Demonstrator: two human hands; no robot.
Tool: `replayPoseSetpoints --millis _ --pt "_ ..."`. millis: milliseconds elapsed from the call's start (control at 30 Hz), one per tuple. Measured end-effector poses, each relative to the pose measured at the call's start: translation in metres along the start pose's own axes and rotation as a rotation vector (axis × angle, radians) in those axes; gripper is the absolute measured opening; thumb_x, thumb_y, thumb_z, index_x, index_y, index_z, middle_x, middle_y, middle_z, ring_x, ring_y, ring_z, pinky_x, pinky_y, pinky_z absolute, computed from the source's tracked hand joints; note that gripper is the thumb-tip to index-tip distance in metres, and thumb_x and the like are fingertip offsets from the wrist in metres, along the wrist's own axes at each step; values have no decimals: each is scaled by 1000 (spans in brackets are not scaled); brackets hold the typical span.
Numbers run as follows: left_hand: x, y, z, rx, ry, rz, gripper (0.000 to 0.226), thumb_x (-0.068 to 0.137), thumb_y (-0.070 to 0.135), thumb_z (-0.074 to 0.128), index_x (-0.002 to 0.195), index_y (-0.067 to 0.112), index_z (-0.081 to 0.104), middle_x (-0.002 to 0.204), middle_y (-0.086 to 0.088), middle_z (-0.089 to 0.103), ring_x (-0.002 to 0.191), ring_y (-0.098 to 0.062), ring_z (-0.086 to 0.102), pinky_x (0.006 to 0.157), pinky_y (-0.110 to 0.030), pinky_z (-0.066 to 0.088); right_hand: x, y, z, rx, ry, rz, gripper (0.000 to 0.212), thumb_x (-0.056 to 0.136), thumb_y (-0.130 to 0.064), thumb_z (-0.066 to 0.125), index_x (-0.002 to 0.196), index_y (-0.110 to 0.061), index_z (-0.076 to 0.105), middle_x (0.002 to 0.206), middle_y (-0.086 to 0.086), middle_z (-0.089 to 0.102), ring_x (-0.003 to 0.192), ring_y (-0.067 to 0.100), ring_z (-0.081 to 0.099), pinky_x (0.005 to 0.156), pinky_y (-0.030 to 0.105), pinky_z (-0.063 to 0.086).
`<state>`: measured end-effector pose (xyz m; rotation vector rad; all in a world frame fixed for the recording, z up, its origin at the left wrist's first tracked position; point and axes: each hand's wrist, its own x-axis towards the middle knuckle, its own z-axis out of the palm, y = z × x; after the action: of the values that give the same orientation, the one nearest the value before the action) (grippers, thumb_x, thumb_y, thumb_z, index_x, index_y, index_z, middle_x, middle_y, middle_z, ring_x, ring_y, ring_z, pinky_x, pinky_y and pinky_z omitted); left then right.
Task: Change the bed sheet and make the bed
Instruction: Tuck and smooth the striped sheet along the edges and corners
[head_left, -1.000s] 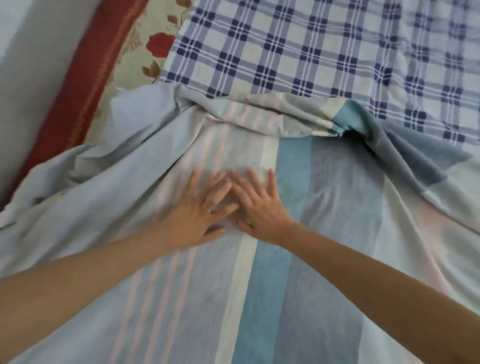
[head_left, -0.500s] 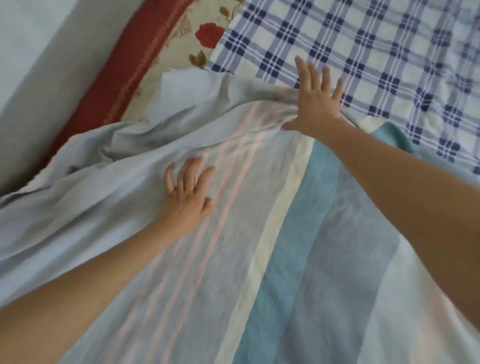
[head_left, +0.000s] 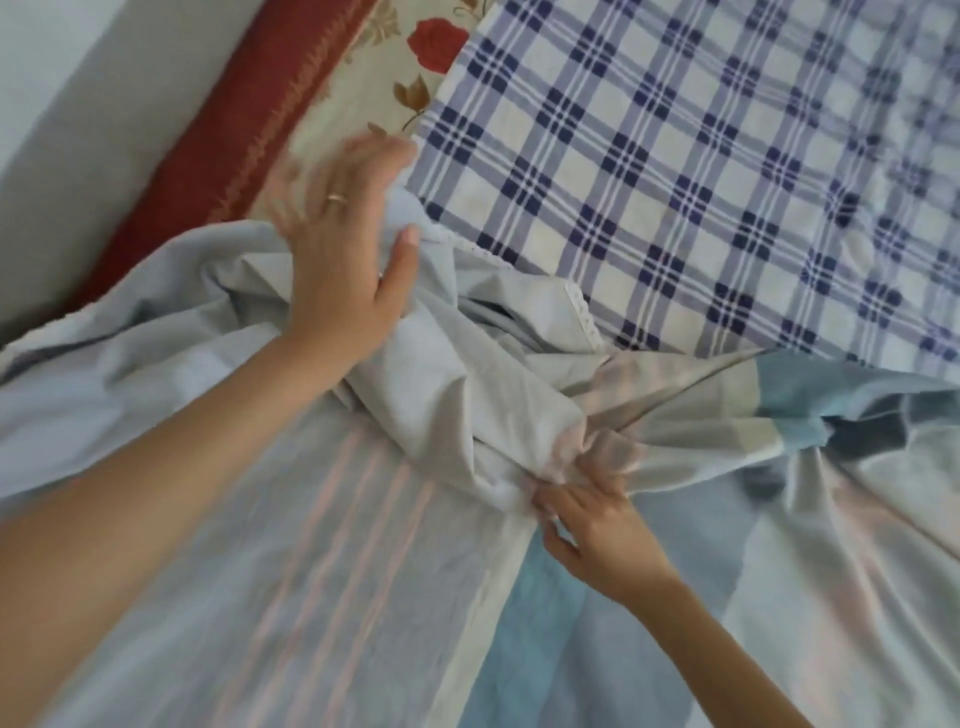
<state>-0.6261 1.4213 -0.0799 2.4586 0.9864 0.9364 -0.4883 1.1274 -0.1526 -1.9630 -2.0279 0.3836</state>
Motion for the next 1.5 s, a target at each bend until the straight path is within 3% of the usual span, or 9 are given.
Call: replayPoseSetpoints --millis 233,400,533,633,800,933,1167,1333,1500 --pt "-27 -4 29 283 -968 -243 123 74 46 75 148 25 -20 155 -21 9 108 -38 57 80 -42 50 75 15 -63 64 -3 743 64 91 -47 53 142 -20 25 68 -8 55 56 14 55 42 24 33" --pt "-22 -13 27 402 -894 -155 47 80 26 70 118 13 46 102 -9 61 92 -29 59 63 -35 41 136 47 -66 181 -462 837 89 81 -38 72 150 -21 18 115 8 62 107 29 60 83 35 49" --pt "6 -27 18 293 -999 -146 15 83 23 64 87 13 53 80 0 55 80 -24 58 65 -34 43 167 34 -60 301 -589 828 14 93 -8 44 102 -14 53 64 10 66 52 22 62 51 27 50" --pt "30 -38 12 153 -954 -183 10 81 21 61 83 11 58 75 -3 61 73 -24 61 66 -40 49 190 38 -75 305 -691 896 27 99 -9 31 90 -2 56 51 8 66 40 19 61 45 24 52" --pt "112 -35 30 13 -528 -215 7 82 12 58 81 5 56 86 -10 61 84 -28 57 69 -32 38 277 74 -143 377 -162 984 34 99 -4 34 127 13 46 129 25 54 116 34 55 91 35 44" --pt "204 -25 32 31 -337 -186 41 84 19 59 124 14 48 146 -16 31 141 -30 22 112 -55 7 315 106 -217 425 527 892 51 99 -15 36 147 -7 25 134 7 49 117 19 51 85 26 40" --pt "144 -16 29 491 -424 164 98 82 41 64 152 21 0 158 -15 -12 145 -38 -2 113 -59 6 288 117 -207 121 310 966 91 90 -23 52 150 -19 -16 143 23 30 105 42 55 87 49 48" --pt "42 -67 22 270 -605 -505 110 78 35 75 151 10 -3 155 -22 -19 141 -41 15 109 -47 29 208 52 -116 -350 -335 329 76 93 -37 51 152 -25 3 134 8 44 108 33 57 85 40 45" --pt "23 -125 9 130 -604 -954 117 61 26 89 147 0 15 150 -25 23 138 -35 27 109 -41 31 193 31 -49 -267 -399 357 73 91 -32 57 148 -23 13 128 9 37 101 33 58 67 35 39"
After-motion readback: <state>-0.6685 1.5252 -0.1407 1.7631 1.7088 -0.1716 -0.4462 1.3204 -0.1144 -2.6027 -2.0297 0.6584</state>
